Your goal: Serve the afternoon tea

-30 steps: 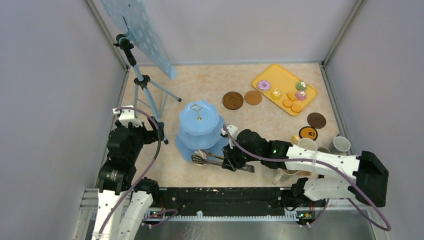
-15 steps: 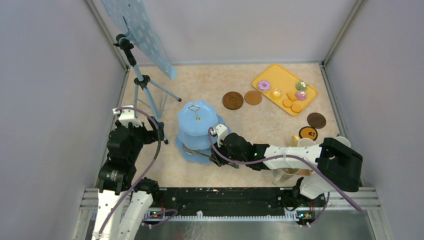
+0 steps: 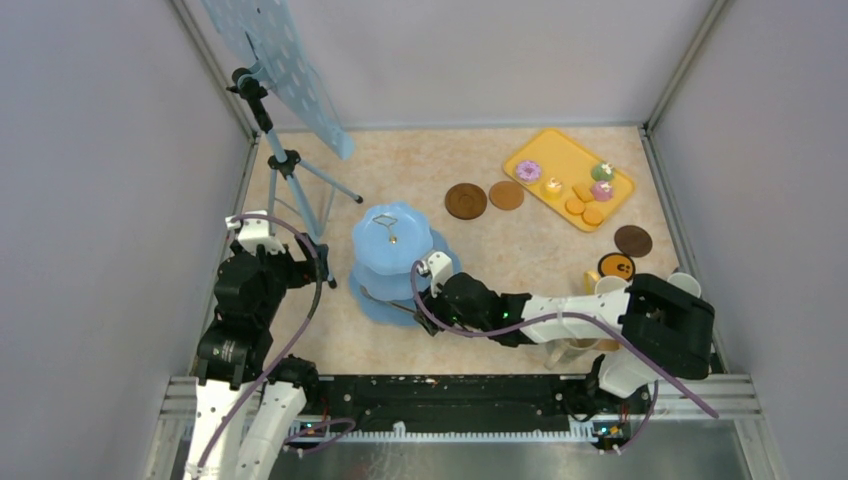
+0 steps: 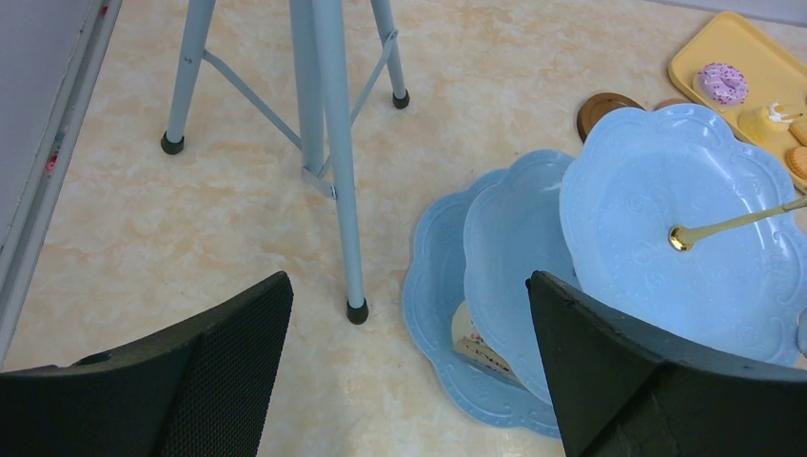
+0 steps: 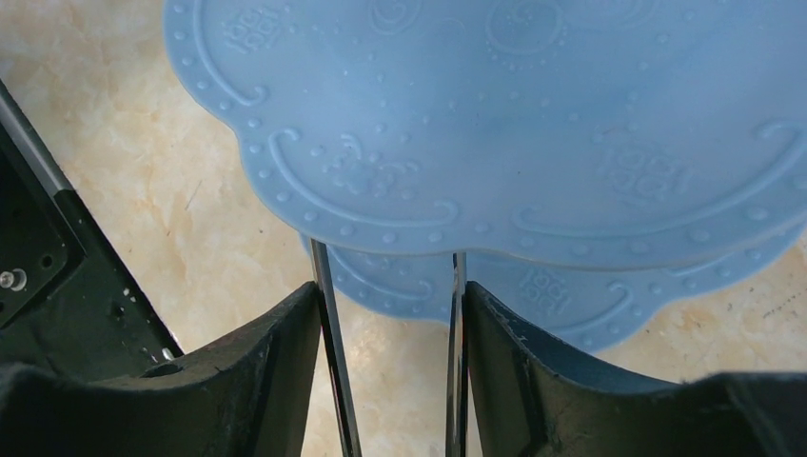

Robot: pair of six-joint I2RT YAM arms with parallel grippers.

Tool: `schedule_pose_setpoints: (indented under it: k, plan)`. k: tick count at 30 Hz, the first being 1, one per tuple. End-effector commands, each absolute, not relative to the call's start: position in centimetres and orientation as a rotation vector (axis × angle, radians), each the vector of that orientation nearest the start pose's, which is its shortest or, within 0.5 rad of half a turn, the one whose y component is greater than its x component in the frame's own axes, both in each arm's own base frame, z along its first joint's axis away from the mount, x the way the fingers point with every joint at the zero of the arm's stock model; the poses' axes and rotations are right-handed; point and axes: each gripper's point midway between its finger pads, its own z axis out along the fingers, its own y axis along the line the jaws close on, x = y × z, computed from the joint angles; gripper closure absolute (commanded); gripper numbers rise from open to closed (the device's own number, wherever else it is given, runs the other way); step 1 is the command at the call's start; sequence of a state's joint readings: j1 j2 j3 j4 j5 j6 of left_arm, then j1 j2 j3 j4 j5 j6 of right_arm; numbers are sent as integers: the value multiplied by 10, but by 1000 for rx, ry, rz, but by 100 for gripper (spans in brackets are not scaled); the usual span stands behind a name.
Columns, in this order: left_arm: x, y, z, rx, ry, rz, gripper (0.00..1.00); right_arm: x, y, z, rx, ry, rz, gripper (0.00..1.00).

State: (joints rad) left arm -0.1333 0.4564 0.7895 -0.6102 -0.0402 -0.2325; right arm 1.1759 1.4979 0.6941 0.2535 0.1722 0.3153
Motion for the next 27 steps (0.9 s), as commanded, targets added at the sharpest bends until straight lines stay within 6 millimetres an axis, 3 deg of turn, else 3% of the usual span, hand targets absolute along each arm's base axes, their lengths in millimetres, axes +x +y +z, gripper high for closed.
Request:
schedule_pose_setpoints:
  k: [1,15,23,27]
  plan:
    - [223,-34,276,-99,1813,-228,1,166,366,91,-818,1997,723,46]
    - [223,-35,277,-95,1807,-232,1,154,347,102,-825,2001,750,42]
    - [222,-35,278,-93,1803,-231,1,131,297,112,-808,2067,748,45]
    - [222,-35,278,-92,1799,-233,1,117,269,110,-733,2197,726,47]
